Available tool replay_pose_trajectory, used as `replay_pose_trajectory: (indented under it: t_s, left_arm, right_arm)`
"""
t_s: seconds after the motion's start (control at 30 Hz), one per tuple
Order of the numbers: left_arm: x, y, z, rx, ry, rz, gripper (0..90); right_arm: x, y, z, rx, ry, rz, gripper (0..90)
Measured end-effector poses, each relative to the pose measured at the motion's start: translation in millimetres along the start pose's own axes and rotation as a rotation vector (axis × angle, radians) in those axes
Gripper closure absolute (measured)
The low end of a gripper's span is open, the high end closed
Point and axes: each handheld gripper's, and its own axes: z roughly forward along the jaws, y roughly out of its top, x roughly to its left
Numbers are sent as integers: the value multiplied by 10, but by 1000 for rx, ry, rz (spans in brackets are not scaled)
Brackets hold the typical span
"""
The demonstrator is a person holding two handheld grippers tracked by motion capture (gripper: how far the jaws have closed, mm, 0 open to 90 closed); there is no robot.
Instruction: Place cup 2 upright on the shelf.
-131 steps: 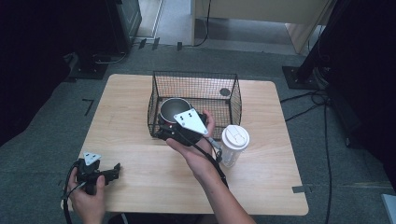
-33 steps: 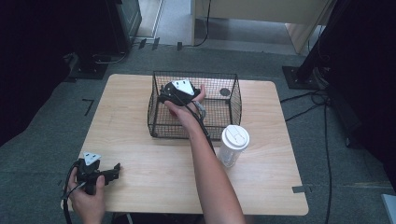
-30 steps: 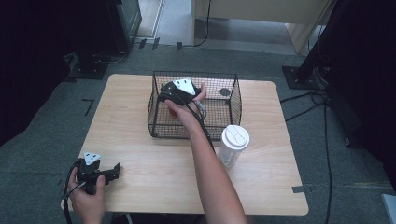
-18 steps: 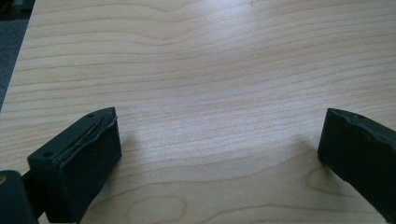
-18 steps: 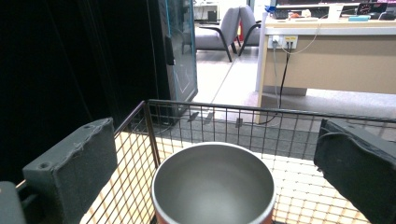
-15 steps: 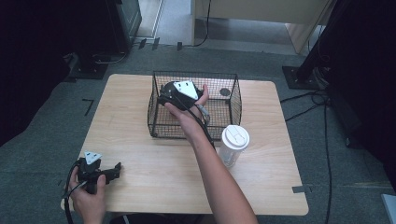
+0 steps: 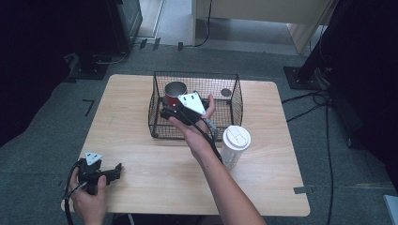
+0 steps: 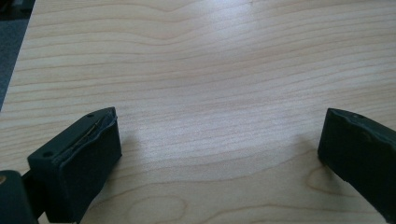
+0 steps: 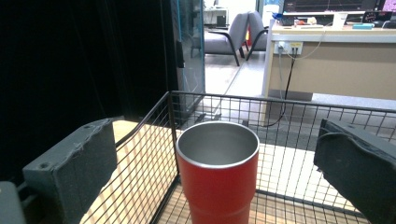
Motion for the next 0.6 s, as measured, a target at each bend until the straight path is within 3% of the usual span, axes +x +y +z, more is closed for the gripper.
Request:
replay_pose_trajectory:
  t_s: [0.33,0.6]
  left_arm:
    - [-3,-1,-2,2,-8,9,0]
    - [-11,-2,-3,1,-10,14,0]
  right_arm:
    - [101,-141,-361,-5,44,0,0]
    - [99,-326,-585,5,54,-14,0]
